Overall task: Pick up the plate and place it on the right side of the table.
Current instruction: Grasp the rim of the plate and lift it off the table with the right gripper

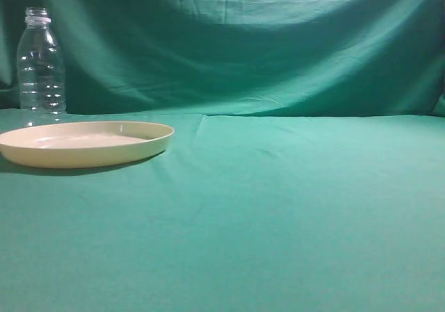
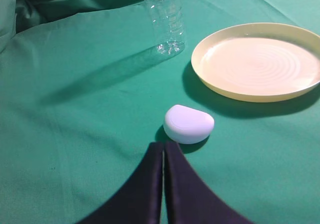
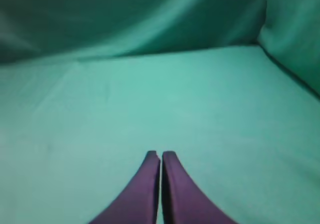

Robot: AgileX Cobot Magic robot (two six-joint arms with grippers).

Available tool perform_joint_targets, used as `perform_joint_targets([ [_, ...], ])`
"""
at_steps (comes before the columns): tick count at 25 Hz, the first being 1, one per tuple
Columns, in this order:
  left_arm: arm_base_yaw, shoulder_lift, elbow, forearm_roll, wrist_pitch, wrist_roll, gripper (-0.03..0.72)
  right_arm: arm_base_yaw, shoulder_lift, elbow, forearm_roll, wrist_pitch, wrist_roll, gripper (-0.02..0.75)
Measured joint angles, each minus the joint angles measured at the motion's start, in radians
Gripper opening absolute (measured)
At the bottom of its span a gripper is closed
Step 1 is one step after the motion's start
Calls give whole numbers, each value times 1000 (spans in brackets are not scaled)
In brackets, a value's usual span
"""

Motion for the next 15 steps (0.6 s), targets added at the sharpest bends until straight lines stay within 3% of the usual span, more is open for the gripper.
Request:
perform_joint_targets([
  [3, 0, 0, 0, 0, 0, 0, 0, 0, 0, 0, 77, -203, 43, 0],
  [7, 0, 0, 0, 0, 0, 0, 0, 6, 0, 0, 77, -378, 67, 0],
  [15, 0, 0, 0, 0, 0, 0, 0, 58, 169, -209, -89, -130, 70, 0],
])
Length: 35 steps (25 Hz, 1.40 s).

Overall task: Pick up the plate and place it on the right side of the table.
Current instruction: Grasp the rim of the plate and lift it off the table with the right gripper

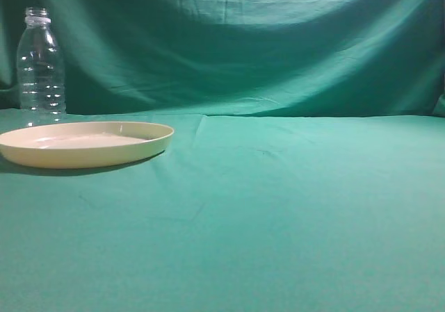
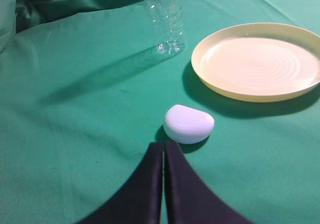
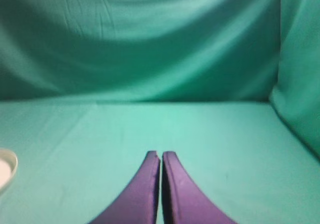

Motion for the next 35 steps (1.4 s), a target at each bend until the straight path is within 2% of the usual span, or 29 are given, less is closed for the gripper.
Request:
perform_joint_targets([
  [6, 0, 0, 0, 0, 0, 0, 0, 2, 262, -122, 25, 170, 23, 0],
  [10, 0, 0, 0, 0, 0, 0, 0, 2, 422, -207, 111, 321, 6, 0],
  [17, 0, 0, 0, 0, 0, 0, 0, 11, 714, -387, 361, 568, -373, 0],
  [20, 0, 0, 0, 0, 0, 0, 0, 76, 848, -468, 392, 612, -415, 0],
  [22, 0, 0, 0, 0, 0, 0, 0, 154, 933, -522, 394, 604, -417, 0],
  [28, 0, 0, 0, 0, 0, 0, 0, 366, 1203, -728, 285, 559, -287, 0],
  [32, 0, 0, 0, 0, 0, 0, 0, 456, 1402, -933, 255, 577, -257, 0],
  [35, 0, 0, 0, 0, 0, 0, 0, 492, 1539, -1081, 251, 586, -261, 0],
])
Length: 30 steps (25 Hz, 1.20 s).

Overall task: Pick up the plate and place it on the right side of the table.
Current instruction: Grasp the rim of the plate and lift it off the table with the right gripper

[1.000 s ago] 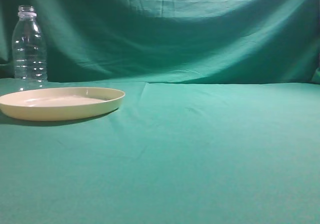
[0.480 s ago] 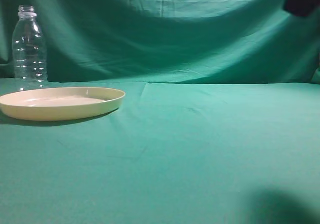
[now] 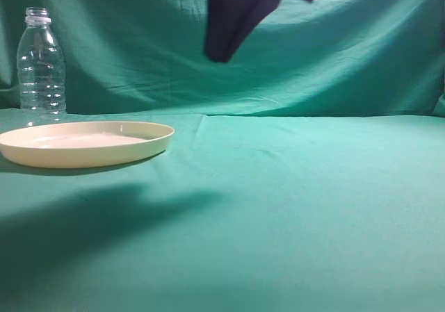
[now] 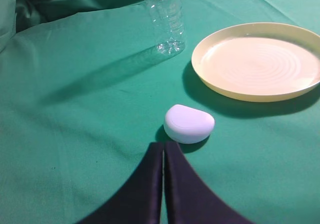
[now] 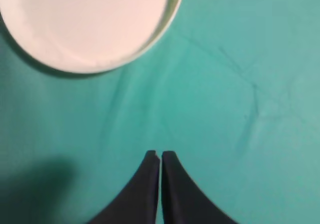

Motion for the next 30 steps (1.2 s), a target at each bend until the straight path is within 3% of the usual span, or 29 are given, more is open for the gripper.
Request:
perform_joint_targets([
  [2, 0, 0, 0, 0, 0, 0, 0, 9, 89, -90, -2, 0, 0, 0],
  [10, 0, 0, 0, 0, 0, 0, 0, 18, 369, -389, 2, 2, -2, 391],
  [12, 0, 0, 0, 0, 0, 0, 0, 18, 422, -442, 2, -1, -2, 459],
  [20, 0, 0, 0, 0, 0, 0, 0, 18, 531, -492, -6, -71, -2, 477],
  [22, 0, 0, 0, 0, 0, 0, 0, 18, 542, -492, -8, -82, -2, 415],
  [24, 0, 0, 0, 0, 0, 0, 0, 18, 551, -492, -8, -87, -2, 421],
  [25, 0, 0, 0, 0, 0, 0, 0, 18, 554, -495, -8, -91, -2, 363],
  [29, 0, 0, 0, 0, 0, 0, 0, 18, 570, -499, -12, -102, -2, 364],
  [30, 0, 0, 0, 0, 0, 0, 0, 18, 572, -499, -12, -107, -2, 313],
])
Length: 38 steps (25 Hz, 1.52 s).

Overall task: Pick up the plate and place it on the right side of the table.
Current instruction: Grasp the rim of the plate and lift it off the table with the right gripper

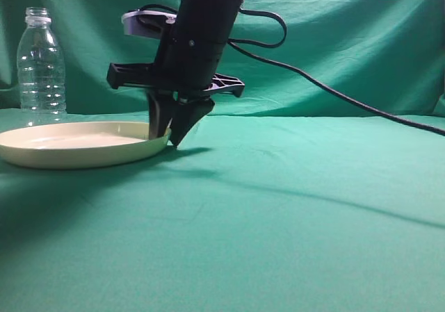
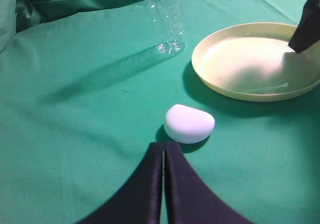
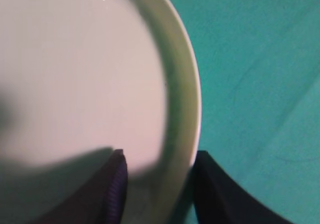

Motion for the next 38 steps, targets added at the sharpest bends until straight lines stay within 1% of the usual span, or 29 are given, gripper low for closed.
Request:
perform_joint_targets([
  [1, 0, 0, 0, 0, 0, 0, 0, 0, 0, 0, 0, 0, 0, 283],
  [3, 0, 0, 0, 0, 0, 0, 0, 0, 0, -2, -4, -4, 0, 175],
  [4, 0, 0, 0, 0, 0, 0, 0, 0, 0, -2, -6, -6, 3, 108],
  [5, 0, 0, 0, 0, 0, 0, 0, 0, 0, -4, -8, -8, 11, 73],
  [7, 0, 0, 0, 0, 0, 0, 0, 0, 0, -10, -27, -1, 25, 73],
  [9, 0, 0, 0, 0, 0, 0, 0, 0, -9, -14, -65, 42, 40, 73],
  [10, 0, 0, 0, 0, 0, 0, 0, -3, -16, -24, -85, 73, 55, 0],
  [15, 0, 0, 0, 0, 0, 0, 0, -36, -85, -63, -215, 271, 126, 0],
  [19, 0, 0, 0, 0, 0, 0, 0, -85, -182, -69, -255, 397, 130, 0],
  [23, 0, 0, 0, 0, 0, 0, 0, -185, -263, -69, -289, 501, 117, 0],
  [25, 0, 0, 0, 0, 0, 0, 0, -259, -302, -60, -293, 531, 112, 0],
  [29, 0, 0, 0, 0, 0, 0, 0, -399, -391, 43, -303, 527, 105, 0],
  [33, 0, 0, 0, 0, 0, 0, 0, -511, -456, 225, -306, 452, 105, 0],
  [36, 0, 0, 0, 0, 0, 0, 0, -566, -465, 347, -306, 387, 105, 0],
  [38, 0, 0, 0, 0, 0, 0, 0, -581, -466, 411, -304, 338, 105, 0],
])
